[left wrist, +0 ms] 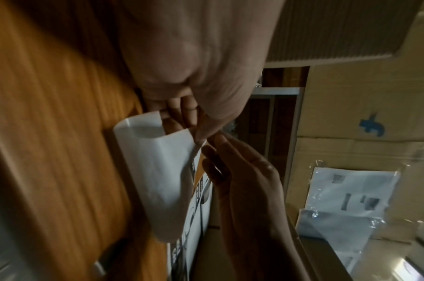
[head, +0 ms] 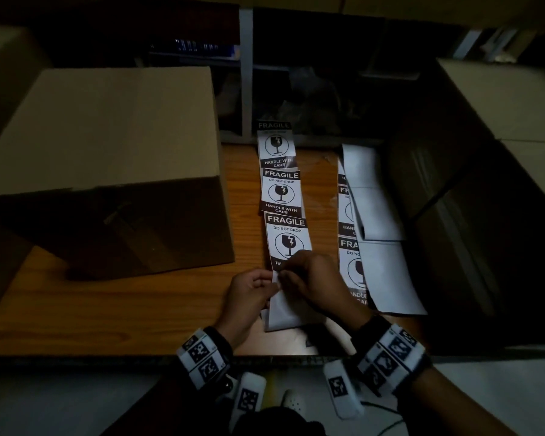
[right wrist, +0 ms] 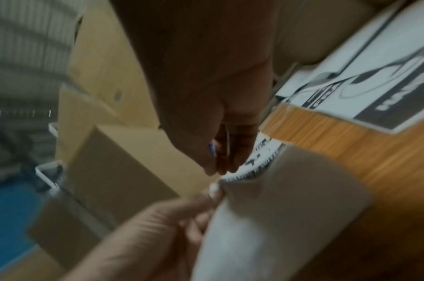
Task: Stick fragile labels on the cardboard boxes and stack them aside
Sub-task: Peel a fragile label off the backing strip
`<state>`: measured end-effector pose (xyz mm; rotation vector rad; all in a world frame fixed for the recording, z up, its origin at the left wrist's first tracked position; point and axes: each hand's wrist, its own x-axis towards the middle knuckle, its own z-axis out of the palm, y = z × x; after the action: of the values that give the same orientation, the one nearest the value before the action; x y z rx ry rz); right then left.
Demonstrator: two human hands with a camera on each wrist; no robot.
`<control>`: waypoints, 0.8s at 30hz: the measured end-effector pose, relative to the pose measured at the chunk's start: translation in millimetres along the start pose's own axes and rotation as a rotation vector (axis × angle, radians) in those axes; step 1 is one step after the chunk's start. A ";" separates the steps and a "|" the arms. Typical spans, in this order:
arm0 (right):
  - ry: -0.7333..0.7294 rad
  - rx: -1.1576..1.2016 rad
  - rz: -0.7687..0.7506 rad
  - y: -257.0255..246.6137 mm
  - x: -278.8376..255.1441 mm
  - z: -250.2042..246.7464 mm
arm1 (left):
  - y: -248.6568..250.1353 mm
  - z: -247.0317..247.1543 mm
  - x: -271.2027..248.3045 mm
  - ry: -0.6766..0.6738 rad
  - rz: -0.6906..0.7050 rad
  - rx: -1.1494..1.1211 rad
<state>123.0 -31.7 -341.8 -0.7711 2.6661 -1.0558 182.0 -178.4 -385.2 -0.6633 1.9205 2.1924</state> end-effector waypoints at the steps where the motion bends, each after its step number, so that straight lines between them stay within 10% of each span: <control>1: -0.006 -0.010 0.003 1.3 3.6 4.4 | -1.4 -1.1 0.8 0.001 0.013 0.003; 24: -0.053 0.103 0.045 22.7 9.2 17.9 | -10.1 -2.4 1.2 0.009 0.121 0.035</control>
<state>112.1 -33.1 -370.1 -0.7055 2.5509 -1.1348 185.5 -179.2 -395.0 -0.5662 2.0493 2.2229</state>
